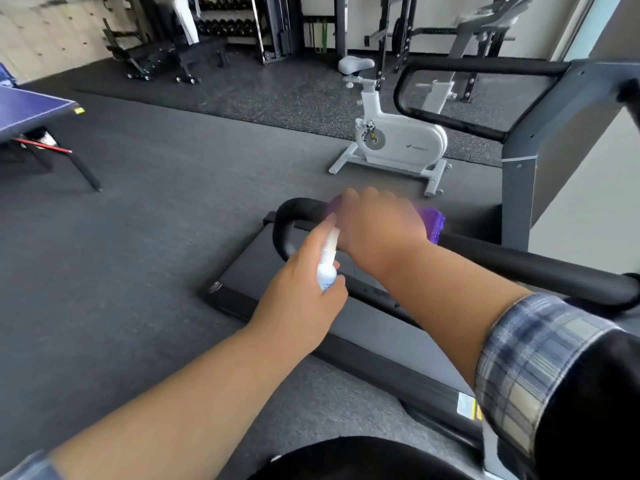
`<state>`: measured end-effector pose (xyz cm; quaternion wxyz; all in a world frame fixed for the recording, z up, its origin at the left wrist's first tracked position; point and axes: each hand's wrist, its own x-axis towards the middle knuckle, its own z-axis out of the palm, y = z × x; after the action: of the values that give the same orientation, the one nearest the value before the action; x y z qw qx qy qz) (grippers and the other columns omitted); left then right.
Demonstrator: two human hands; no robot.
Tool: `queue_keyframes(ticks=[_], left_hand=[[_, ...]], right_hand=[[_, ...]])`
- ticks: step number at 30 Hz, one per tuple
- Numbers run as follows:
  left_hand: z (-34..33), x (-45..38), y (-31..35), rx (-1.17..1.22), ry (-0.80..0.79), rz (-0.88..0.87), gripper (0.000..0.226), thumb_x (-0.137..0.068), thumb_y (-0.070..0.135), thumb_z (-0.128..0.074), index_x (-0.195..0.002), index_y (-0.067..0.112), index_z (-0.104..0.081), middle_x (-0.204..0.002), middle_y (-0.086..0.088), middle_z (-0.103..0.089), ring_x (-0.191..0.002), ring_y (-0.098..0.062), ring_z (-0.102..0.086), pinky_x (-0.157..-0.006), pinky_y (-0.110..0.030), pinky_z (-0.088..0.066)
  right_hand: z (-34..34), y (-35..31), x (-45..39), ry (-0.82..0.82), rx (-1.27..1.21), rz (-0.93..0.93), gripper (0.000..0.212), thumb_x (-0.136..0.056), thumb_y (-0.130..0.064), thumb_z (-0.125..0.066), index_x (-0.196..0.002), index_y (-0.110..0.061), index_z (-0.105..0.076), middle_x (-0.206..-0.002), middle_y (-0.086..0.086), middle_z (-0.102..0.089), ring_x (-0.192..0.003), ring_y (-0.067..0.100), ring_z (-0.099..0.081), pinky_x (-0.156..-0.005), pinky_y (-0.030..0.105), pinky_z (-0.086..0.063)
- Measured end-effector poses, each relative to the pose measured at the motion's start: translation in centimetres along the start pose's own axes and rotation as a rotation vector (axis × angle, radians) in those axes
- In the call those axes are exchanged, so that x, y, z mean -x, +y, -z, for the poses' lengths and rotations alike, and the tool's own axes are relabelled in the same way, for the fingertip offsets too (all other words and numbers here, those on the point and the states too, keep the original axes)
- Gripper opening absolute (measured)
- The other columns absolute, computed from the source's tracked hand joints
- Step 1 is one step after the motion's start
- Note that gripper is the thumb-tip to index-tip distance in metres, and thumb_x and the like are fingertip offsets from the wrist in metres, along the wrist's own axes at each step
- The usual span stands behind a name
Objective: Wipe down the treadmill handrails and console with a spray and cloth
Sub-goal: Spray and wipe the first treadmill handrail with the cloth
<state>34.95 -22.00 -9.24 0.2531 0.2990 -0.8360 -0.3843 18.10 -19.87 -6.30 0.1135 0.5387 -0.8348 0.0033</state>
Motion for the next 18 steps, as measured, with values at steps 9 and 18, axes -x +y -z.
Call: queue_keyframes(ticks=[9, 18], left_hand=[[3.5, -3.6, -5.3, 0.077, -0.003, 0.042, 0.076, -0.085, 0.030, -0.057, -0.137, 0.072, -0.020, -0.116, 0.025, -0.061, -0.081, 0.010, -0.059, -0.058, -0.011, -0.041], [11.4, -7.7, -11.6, 0.107, -0.132, -0.018, 0.068, -0.083, 0.049, -0.054, -0.131, 0.077, -0.016, -0.113, 0.014, -0.061, -0.084, -0.001, -0.062, -0.074, -0.036, -0.053]], right_hand=[[-0.2, -4.0, -3.4, -0.043, -0.024, -0.052, 0.064, -0.092, -0.068, -0.043, -0.134, -0.020, -0.043, -0.122, 0.006, -0.057, -0.109, 0.031, -0.056, -0.079, 0.039, -0.041], [-0.3, -3.4, -0.2, 0.024, -0.006, -0.228, 0.071, -0.089, -0.066, -0.045, -0.146, -0.025, -0.037, -0.135, 0.004, -0.056, -0.120, 0.032, -0.054, -0.101, 0.045, -0.042]])
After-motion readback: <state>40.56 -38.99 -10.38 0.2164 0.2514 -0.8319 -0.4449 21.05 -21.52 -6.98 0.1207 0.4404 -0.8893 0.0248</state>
